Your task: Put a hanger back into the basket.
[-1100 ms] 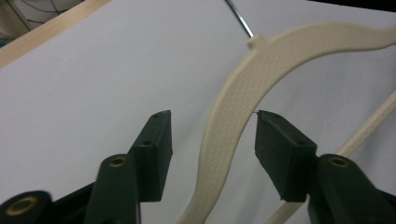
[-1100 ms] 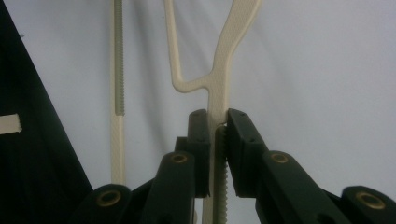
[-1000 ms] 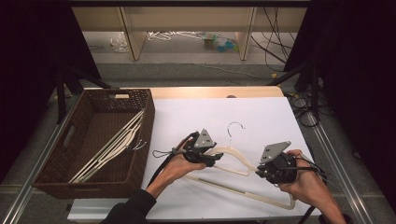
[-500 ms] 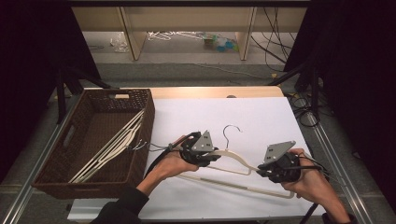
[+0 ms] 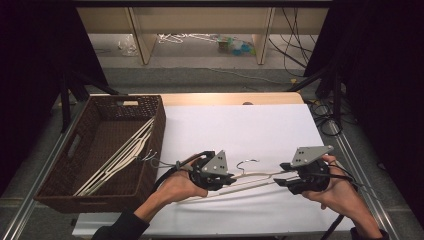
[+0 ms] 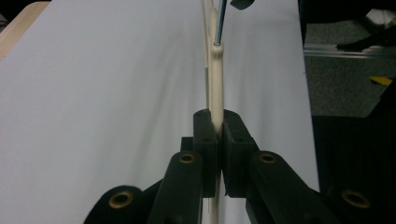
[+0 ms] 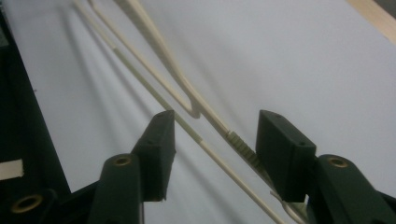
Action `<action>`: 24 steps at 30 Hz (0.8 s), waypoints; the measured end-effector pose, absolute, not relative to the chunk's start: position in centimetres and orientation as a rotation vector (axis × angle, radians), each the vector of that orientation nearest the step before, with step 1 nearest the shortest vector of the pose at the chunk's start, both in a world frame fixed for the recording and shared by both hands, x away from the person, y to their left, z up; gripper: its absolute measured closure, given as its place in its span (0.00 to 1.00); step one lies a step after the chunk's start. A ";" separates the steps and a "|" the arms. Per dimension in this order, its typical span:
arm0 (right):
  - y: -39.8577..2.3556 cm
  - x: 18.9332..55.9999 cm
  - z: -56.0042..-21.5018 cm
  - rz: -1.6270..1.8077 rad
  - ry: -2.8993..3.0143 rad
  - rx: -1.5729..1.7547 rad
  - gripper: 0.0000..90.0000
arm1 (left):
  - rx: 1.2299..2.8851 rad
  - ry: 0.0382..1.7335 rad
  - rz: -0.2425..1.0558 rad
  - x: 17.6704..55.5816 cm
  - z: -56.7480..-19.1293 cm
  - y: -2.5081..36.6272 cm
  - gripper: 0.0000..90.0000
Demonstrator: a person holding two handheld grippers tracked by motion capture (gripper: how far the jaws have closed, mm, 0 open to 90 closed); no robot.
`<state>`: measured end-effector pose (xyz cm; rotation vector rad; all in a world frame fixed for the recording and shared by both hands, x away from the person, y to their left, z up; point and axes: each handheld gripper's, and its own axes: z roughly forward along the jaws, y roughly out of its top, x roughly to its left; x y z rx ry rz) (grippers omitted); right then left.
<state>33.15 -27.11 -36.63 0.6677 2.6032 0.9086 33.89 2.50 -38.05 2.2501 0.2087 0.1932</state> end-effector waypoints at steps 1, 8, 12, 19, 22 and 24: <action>-27.2 33.1 -36.5 0.918 2.588 0.680 0.49 | 2.263 0.204 0.206 33.9 -37.8 2.6 0.95; -28.4 32.8 -35.1 1.007 2.499 0.754 0.43 | 2.254 0.292 0.243 34.3 -36.5 4.4 0.95; -28.9 32.6 -35.0 1.046 2.478 0.782 0.41 | 2.205 0.353 0.230 34.3 -35.2 5.4 0.95; -28.8 31.9 -34.5 1.064 2.455 0.790 0.38 | 2.112 0.466 0.228 34.6 -31.9 7.5 0.95; -28.6 31.6 -34.3 1.085 2.463 0.793 0.36 | 2.094 0.490 0.237 34.8 -30.7 8.4 0.95; -28.4 31.6 -34.6 1.092 2.469 0.809 0.33 | 2.079 0.498 0.245 34.8 -29.7 8.9 0.95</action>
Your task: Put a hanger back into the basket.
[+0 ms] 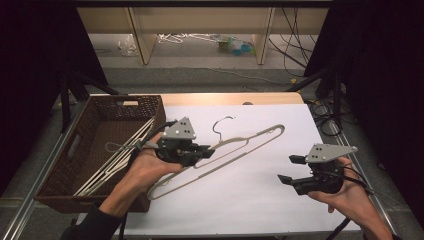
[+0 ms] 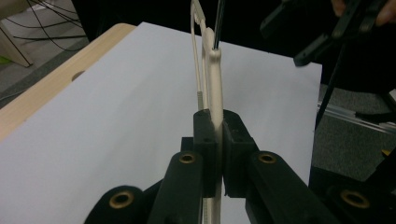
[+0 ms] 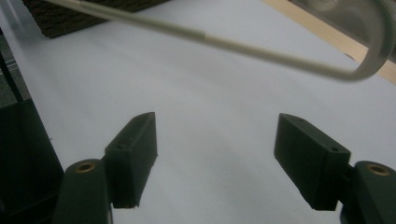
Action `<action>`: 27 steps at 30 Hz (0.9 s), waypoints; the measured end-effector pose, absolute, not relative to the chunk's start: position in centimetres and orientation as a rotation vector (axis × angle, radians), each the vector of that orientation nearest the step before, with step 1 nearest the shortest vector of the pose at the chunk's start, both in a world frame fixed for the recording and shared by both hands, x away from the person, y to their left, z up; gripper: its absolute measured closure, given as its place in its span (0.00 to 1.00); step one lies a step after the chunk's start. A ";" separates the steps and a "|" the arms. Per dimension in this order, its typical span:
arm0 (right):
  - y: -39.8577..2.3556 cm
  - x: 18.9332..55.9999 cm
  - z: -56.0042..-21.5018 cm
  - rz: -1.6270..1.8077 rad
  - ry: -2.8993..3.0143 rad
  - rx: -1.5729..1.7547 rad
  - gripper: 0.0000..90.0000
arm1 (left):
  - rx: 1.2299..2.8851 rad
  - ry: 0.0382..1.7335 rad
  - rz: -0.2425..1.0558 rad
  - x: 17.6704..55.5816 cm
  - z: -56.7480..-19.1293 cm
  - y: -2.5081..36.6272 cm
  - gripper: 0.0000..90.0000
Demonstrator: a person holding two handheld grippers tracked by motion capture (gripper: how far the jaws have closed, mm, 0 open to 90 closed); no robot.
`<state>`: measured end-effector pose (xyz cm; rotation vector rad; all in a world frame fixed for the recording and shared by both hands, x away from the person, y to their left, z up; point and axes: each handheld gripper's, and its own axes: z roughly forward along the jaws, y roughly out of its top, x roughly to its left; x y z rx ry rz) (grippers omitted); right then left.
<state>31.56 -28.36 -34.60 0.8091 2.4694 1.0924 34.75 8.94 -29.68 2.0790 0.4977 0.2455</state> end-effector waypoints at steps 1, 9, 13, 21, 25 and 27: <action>-28.2 31.6 -34.8 1.091 2.469 0.816 0.33 | 2.071 0.501 0.256 34.7 -29.1 9.2 0.95; -27.8 31.9 -36.5 1.086 2.491 0.841 0.30 | 2.022 0.547 0.362 35.1 -24.6 12.9 0.95; -27.6 31.9 -37.1 1.079 2.523 0.837 0.30 | 1.981 0.617 0.438 35.7 -23.2 15.8 0.95; -27.6 31.9 -37.7 1.064 2.545 0.837 0.30 | 1.949 0.751 0.612 36.8 -24.1 22.5 0.95; -27.6 31.8 -38.0 1.056 2.556 0.851 0.30 | 1.966 0.807 0.666 37.2 -25.7 25.1 0.95; -27.6 31.7 -38.1 1.057 2.552 0.858 0.30 | 1.963 0.841 0.670 37.4 -26.5 26.5 0.95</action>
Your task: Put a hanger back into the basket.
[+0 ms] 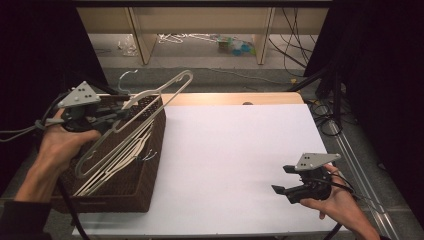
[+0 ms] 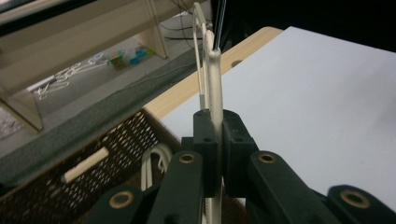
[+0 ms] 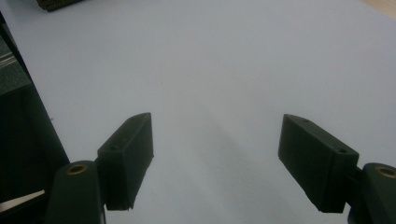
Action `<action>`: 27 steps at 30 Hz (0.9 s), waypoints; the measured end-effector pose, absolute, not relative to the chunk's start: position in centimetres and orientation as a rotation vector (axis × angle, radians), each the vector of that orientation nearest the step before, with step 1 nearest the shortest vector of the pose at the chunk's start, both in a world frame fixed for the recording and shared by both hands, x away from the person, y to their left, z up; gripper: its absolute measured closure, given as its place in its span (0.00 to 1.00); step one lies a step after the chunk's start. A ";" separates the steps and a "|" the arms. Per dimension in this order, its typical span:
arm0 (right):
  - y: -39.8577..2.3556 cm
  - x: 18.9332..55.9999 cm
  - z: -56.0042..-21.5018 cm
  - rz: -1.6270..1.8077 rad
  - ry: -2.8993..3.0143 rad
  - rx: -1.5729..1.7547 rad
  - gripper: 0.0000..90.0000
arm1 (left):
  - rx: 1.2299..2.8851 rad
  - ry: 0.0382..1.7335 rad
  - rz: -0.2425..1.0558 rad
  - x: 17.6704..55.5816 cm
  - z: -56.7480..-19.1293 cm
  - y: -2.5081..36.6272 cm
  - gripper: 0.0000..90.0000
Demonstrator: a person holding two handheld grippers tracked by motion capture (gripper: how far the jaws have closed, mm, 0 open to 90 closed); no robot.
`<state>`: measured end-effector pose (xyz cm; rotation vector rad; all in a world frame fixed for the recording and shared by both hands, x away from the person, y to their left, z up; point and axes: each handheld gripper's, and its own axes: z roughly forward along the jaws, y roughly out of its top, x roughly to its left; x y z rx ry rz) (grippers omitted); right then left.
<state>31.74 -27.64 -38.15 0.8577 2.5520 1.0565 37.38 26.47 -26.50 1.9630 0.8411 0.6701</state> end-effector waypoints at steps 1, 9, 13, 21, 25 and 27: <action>-27.7 31.7 -38.2 1.055 2.553 0.850 0.30 | 1.963 0.849 0.681 37.4 -26.9 27.1 0.95; -27.8 31.7 -38.9 1.048 2.559 0.858 0.29 | 1.951 0.947 0.748 37.4 -29.4 30.8 0.95; -27.9 31.6 -38.9 1.036 2.574 0.869 0.29 | 1.964 0.955 0.765 36.9 -30.4 32.0 0.95; -28.0 31.5 -39.0 1.032 2.580 0.875 0.29 | 1.984 0.983 0.787 36.7 -32.6 33.6 0.95; -28.0 31.5 -39.1 1.031 2.584 0.876 0.29 | 1.986 0.987 0.797 36.8 -33.3 33.8 0.95; -27.9 31.5 -39.3 1.044 2.574 0.885 0.29 | 1.995 0.971 0.802 36.8 -33.6 33.9 0.95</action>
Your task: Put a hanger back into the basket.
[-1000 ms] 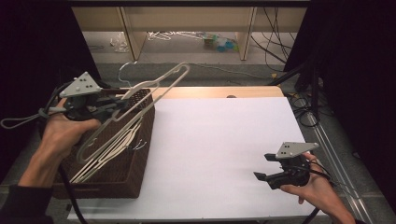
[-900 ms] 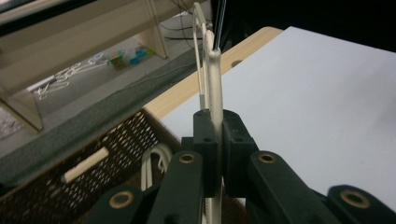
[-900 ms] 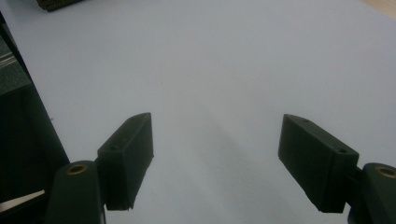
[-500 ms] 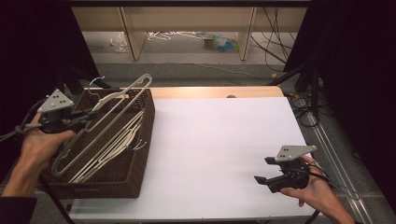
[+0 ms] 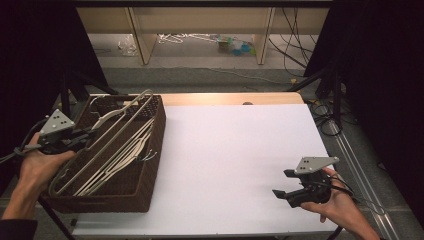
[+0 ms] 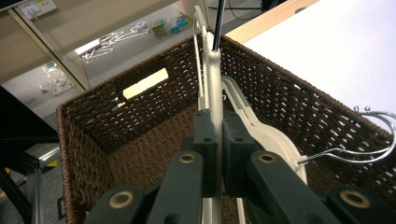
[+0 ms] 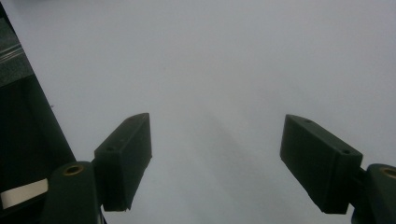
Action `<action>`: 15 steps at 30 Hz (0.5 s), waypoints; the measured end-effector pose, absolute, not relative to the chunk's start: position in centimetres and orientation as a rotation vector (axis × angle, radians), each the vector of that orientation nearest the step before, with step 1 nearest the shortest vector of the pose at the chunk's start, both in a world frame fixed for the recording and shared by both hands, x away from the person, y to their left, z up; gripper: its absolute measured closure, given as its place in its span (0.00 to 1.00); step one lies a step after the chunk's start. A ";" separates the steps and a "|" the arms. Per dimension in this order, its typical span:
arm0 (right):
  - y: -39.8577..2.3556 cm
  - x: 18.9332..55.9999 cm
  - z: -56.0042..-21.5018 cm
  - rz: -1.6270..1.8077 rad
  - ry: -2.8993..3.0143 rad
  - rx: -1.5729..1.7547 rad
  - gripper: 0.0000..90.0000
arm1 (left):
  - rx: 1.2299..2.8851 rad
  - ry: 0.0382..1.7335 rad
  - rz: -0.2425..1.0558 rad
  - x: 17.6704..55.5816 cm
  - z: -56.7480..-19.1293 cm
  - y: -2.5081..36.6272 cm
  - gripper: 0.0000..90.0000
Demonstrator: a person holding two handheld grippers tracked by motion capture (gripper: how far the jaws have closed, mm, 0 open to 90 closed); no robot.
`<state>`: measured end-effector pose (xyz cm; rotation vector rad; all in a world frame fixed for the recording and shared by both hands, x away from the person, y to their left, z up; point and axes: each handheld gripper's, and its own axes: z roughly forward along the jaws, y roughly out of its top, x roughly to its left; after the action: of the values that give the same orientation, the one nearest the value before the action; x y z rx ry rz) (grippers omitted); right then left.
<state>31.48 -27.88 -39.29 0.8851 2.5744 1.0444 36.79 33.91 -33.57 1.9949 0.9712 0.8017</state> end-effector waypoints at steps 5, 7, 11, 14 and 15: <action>-27.9 31.5 -39.4 1.022 2.595 0.877 0.29 | 2.019 0.962 0.783 36.5 -34.4 34.0 0.95; -27.9 31.5 -39.4 1.027 2.588 0.878 0.29 | 2.036 0.950 0.766 36.2 -35.1 34.0 0.95; -27.9 31.5 -39.6 1.033 2.581 0.879 0.29 | 2.066 0.946 0.770 36.2 -35.8 33.3 0.95; -27.9 31.5 -39.6 1.014 2.611 0.876 0.29 | 2.190 0.927 0.805 36.7 -36.0 32.7 0.95; -27.9 31.5 -39.6 1.019 2.605 0.879 0.29 | 2.203 0.941 0.813 36.9 -36.3 32.3 0.95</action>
<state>31.48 -27.87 -39.63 0.8794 2.6053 1.0189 36.86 32.32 -36.29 2.2032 0.9407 0.8127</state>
